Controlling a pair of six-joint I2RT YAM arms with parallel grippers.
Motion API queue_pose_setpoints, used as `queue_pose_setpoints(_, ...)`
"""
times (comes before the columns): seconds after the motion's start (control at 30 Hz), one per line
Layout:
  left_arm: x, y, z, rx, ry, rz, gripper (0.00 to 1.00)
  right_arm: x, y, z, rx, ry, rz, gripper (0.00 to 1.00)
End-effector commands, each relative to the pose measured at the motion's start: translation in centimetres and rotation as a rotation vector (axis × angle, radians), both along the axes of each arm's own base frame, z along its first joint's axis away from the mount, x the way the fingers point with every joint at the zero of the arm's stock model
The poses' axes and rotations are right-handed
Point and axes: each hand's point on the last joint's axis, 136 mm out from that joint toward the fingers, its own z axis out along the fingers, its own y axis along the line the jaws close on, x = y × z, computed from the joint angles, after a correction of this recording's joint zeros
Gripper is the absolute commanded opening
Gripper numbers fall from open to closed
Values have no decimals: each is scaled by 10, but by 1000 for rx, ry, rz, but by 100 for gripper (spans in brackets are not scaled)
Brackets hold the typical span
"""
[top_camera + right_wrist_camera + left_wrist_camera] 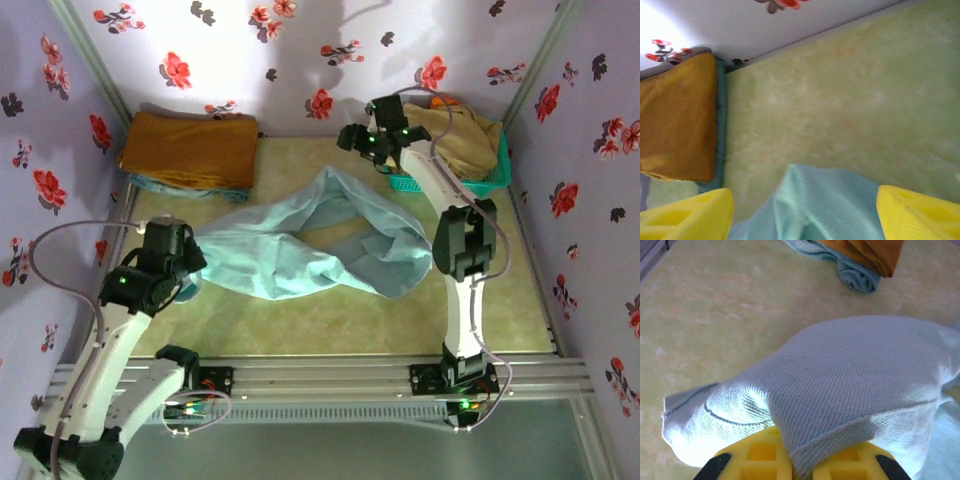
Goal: Fold and stack the trousers
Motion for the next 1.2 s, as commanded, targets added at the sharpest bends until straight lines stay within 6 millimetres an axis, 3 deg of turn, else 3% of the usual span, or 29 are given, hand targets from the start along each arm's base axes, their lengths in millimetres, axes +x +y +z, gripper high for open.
queue_pose_setpoints(0.0, 16, -6, 9, -102, -75, 8, 0, -64, -33, 83, -14, -156, -54, 78)
queue_pose_setpoints(0.07, 20, -7, 5, -112, -69, 7, 0, -103, -52, 69, -19, -133, -90, 78)
queue_pose_setpoints(0.2, 24, -8, -3, -125, -53, 2, 0, -184, -97, 11, -59, -48, -197, 82)
queue_pose_setpoints(0.33, 27, -9, -5, -121, -50, -7, 0, -241, -140, -36, -116, 19, -276, 90)
queue_pose_setpoints(0.43, 28, -8, -4, -112, -49, -11, 0, -260, -141, -64, -55, 97, -248, 90)
queue_pose_setpoints(0.6, 28, -4, 3, -115, -60, -2, 0, -266, -142, -104, -73, 207, -244, 80)
queue_pose_setpoints(0.63, 27, -4, 4, -117, -62, -1, 0, -264, -144, -109, -84, 215, -251, 76)
queue_pose_setpoints(0.7, 26, -4, 8, -119, -68, -3, 0, -259, -145, -116, -77, 232, -256, 43)
queue_pose_setpoints(0.8, 25, -4, 12, -119, -74, -3, 0, -254, -145, -106, -77, 222, -251, 6)
queue_pose_setpoints(0.83, 24, -4, 15, -120, -78, -3, 0, -254, -148, -99, -85, 208, -263, 0)
queue_pose_setpoints(0.93, 22, -3, 27, -118, -98, -7, 0, -257, -159, -58, -93, 96, -305, 0)
queue_pose_setpoints(1.17, 25, -1, 81, -113, -192, -26, 0, -260, -165, 89, -6, -233, -326, 0)
